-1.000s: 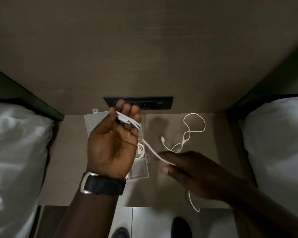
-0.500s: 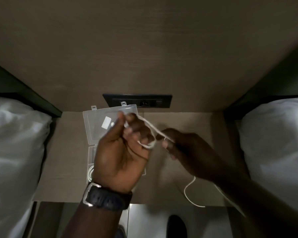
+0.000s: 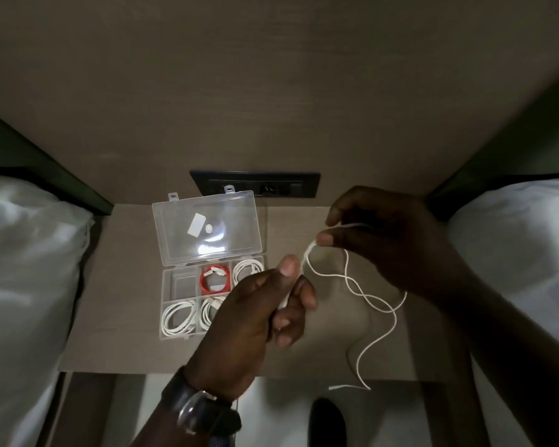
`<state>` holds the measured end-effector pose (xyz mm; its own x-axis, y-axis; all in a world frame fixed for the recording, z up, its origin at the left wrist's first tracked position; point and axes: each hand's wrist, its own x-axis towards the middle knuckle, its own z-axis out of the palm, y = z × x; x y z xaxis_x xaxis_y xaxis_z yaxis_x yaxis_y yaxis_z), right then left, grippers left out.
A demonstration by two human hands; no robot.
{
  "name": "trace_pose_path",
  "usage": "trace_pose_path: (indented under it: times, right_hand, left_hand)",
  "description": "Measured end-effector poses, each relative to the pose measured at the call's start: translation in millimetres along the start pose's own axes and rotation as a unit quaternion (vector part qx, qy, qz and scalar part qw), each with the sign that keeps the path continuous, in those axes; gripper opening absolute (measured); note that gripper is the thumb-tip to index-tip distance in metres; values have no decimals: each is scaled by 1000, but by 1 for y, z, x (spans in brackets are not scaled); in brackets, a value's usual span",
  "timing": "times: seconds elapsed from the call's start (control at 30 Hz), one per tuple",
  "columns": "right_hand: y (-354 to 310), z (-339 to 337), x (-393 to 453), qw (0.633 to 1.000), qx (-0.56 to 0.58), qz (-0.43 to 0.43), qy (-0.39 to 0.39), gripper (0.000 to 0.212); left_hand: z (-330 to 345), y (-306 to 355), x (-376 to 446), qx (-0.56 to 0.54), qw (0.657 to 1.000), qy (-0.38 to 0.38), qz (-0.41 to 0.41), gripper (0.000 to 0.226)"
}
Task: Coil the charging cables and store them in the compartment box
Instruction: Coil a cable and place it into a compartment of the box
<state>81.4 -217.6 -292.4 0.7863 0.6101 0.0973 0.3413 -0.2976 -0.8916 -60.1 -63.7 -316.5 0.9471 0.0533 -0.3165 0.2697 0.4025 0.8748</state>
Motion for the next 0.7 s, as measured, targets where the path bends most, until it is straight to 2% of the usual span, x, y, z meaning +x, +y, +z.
trace_pose_path:
  times: [0.03, 0.1, 0.17, 0.27, 0.33, 0.43, 0.5, 0.53, 0.6, 0.63, 0.67, 0.7]
  right_hand:
    - [3, 10, -1, 999, 47, 22, -2, 20]
    - [8, 41, -14, 989, 127, 73, -29, 8]
    - [12, 69, -32, 975, 174, 135, -35, 21]
    - [8, 92, -55, 922, 289, 258, 2, 28]
    - [3, 102, -63, 889, 354, 289, 14, 28]
    - [-1, 105, -65, 896, 343, 282, 10, 32]
    - [3, 101, -60, 912, 292, 283, 56, 29]
    - [7, 97, -57, 925, 252, 266, 98, 25]
    - [12, 82, -50, 970, 105, 141, 167, 22]
    - [13, 75, -45, 985, 25, 56, 159, 28]
    - [16, 69, -39, 992, -30, -26, 119, 36]
    - [19, 67, -32, 994, -57, -73, 58, 40]
  left_hand:
    - [3, 4, -2, -100, 995, -20, -4, 42]
    - [2, 11, 1, -297, 954, -36, 10, 31]
    - [-3, 15, 8, -401, 915, -1, 46, 34]
    - [-13, 14, 16, -433, 895, 77, 78, 35]
    - [-17, 9, 18, -436, 891, 90, 91, 34]
    - [-17, 2, 18, -422, 898, 94, 77, 35]
    - [-17, 0, 15, -402, 907, 110, 55, 34]
    - [-17, 0, 13, -385, 914, 120, 38, 34]
    - [-14, -2, 9, -313, 939, 141, 2, 32]
    - [-13, -2, 7, -261, 954, 146, -16, 31]
    - [-11, -3, 4, -216, 966, 140, -33, 31]
    - [-9, -3, 1, -191, 973, 120, -46, 33]
